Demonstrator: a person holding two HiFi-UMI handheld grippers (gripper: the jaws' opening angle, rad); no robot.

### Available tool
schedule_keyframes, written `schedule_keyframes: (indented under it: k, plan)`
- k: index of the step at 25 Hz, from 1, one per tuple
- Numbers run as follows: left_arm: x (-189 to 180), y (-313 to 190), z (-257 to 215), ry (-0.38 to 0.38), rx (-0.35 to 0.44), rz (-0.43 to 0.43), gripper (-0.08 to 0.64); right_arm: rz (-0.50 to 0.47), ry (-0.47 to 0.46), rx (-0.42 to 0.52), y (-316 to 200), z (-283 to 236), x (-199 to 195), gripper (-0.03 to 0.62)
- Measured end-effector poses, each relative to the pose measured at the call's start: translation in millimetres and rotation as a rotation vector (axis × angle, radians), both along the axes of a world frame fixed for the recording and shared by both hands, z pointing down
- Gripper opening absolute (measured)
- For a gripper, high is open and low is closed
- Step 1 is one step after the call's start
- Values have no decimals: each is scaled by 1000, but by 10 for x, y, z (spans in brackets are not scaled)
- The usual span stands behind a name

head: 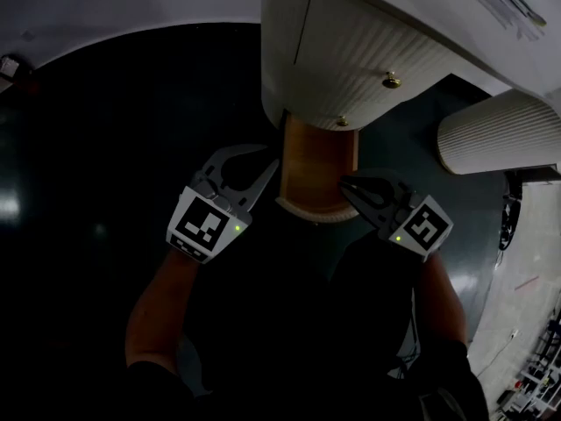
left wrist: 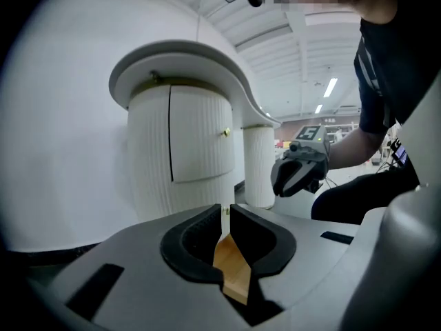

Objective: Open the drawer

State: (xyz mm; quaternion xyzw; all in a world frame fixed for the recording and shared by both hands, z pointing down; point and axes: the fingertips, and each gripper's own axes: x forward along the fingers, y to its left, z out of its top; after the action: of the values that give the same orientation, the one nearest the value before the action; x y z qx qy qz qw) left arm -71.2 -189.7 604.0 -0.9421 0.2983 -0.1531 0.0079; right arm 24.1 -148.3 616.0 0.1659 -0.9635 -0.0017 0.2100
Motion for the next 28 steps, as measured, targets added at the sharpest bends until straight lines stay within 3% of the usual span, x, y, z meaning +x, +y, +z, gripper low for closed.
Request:
schedule_keyframes:
  k: [5, 9, 13, 16, 20, 28]
  plan:
    - [60, 266, -1072, 88, 12, 4, 49, -24, -84, 32, 187, -1077, -429, 35]
    - [71, 576, -1977, 164, -75, 0, 48, 13, -215, -20, 367, -2174, -567, 29]
    - [-57, 841, -2794, 173, -134, -53, 49, 41, -267, -95, 528, -3105, -600, 28]
    - [-107, 1007, -3312, 136, -166, -70, 48, 59, -283, -96, 681, -3793, -619, 26]
    - [-28, 1219, -4076, 142, -189, -68, 48, 71, -311, -110, 936, -4609, -615, 25]
    - [-104, 1578, -5101, 154, -181, -86, 48, 159, -360, -138, 1291, -5523, -660, 18]
